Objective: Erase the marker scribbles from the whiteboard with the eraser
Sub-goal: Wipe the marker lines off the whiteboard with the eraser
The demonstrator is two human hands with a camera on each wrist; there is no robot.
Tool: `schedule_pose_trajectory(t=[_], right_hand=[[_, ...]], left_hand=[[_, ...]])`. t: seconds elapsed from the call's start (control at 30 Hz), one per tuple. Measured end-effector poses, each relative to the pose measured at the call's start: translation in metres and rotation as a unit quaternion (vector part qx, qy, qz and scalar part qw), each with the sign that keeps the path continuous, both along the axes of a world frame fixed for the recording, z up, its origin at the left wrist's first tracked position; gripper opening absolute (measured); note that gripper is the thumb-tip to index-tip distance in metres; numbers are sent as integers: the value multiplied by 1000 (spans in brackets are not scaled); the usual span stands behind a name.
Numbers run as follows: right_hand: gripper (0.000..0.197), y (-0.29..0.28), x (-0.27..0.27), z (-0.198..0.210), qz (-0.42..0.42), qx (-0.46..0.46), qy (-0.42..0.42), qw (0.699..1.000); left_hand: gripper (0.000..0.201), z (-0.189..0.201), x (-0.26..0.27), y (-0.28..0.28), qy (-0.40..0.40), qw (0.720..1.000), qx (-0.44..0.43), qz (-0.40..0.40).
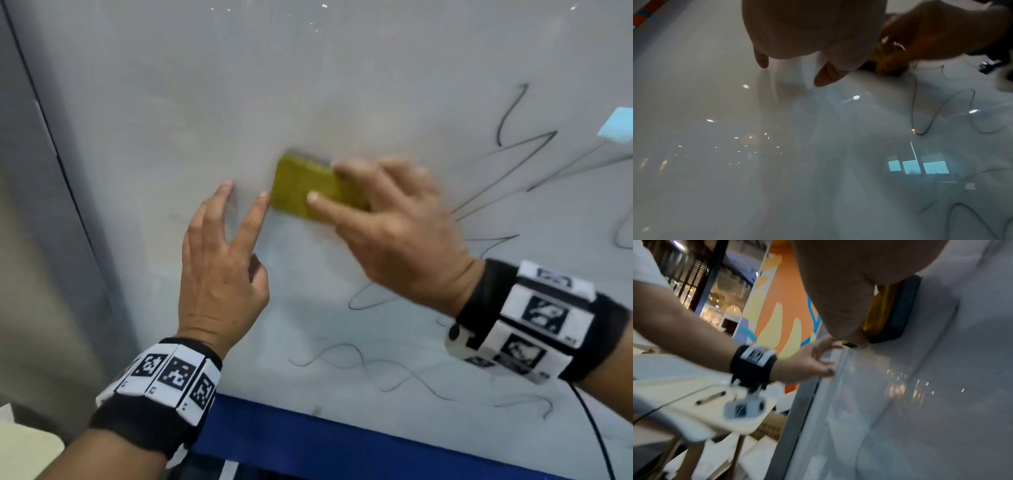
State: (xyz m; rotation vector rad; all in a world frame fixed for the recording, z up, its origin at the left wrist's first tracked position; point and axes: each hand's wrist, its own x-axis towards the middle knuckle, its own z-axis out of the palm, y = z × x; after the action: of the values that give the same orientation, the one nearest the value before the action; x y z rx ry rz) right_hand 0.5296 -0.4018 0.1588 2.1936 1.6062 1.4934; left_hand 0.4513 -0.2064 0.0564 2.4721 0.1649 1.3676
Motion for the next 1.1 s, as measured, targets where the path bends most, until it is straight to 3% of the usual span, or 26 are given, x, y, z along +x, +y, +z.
schedule_pose_trajectory(t=[0.07, 0.13, 0.23, 0.3, 0.37, 0.47, 0.53, 0.6, 0.73, 0.83, 0.97, 1.03, 1.1], right_hand=[[36, -4, 1, 14, -20, 47, -7, 999], [36, -12, -1, 1, -20, 60, -5, 998], [38, -28, -1, -43, -23, -27, 7, 999], [38, -39, 0, -50, -23, -81, 10, 996], [34, -41, 2, -25, -7, -54, 2, 999], [36, -40, 7, 32, -5, 58, -13, 998], [41, -40, 7, 37, -20, 91, -11, 996], [39, -43, 3, -2, -16, 80, -4, 997], [40, -63, -2, -106, -39, -67, 14, 997], [35, -64, 2, -102, -21, -64, 18, 998], [31, -52, 6, -50, -9, 76, 16, 997], [31, -47, 4, -63, -12, 100, 16, 995], [34, -44, 0, -110, -14, 65, 21, 998]], left_hand=[[78, 1, 1, -5, -2, 1000, -7, 6], [77, 3, 2, -8, -5, 1000, 2, 6], [70, 10, 6, -10, -7, 999, 39, -1], [69, 16, 8, -13, -9, 998, 54, -5], [70, 22, 9, -17, -14, 998, 63, -8], [72, 26, 11, -21, -18, 997, 77, -12], [75, 26, 11, -22, -18, 996, 81, -12], [78, 24, 11, -21, -23, 996, 86, -9], [86, 21, 9, -17, -13, 995, 102, -11], [88, 17, 8, -15, -4, 994, 112, -13], [88, 5, 8, -15, -7, 993, 121, -10], [87, -4, 8, -13, -11, 992, 125, -10], [88, -19, 7, -13, -6, 993, 121, -6]])
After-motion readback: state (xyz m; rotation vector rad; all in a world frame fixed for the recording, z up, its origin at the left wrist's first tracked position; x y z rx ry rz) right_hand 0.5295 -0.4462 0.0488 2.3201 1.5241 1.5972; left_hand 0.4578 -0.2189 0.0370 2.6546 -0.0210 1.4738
